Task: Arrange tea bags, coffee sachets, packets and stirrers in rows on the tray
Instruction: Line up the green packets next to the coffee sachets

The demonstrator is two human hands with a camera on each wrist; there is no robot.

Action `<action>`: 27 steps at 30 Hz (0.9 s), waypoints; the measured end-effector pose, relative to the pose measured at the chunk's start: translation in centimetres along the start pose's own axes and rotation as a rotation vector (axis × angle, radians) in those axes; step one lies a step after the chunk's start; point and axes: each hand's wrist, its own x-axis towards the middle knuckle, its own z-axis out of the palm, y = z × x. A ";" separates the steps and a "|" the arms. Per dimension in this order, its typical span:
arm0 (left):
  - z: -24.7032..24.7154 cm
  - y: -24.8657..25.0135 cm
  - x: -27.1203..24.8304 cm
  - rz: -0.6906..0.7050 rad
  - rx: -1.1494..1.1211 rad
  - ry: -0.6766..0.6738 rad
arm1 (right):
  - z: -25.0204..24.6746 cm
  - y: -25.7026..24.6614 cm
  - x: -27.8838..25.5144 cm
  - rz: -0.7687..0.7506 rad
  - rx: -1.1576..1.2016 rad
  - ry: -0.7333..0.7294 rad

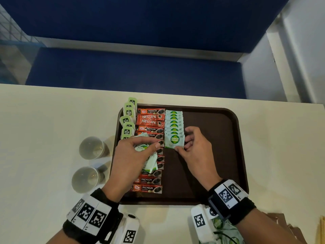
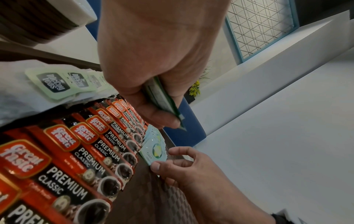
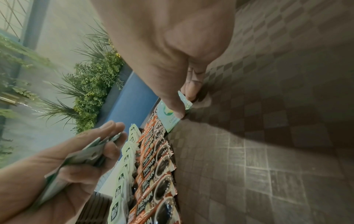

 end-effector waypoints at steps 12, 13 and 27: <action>0.0 -0.2 -0.1 -0.011 -0.003 -0.001 | -0.1 0.1 0.1 -0.003 -0.006 -0.002; 0.0 -0.1 -0.1 -0.008 0.002 0.004 | -0.1 0.1 0.0 -0.005 -0.010 -0.002; 1.5 1.8 0.4 0.059 -0.053 -0.036 | -2.7 -4.8 -2.1 0.072 0.309 -0.177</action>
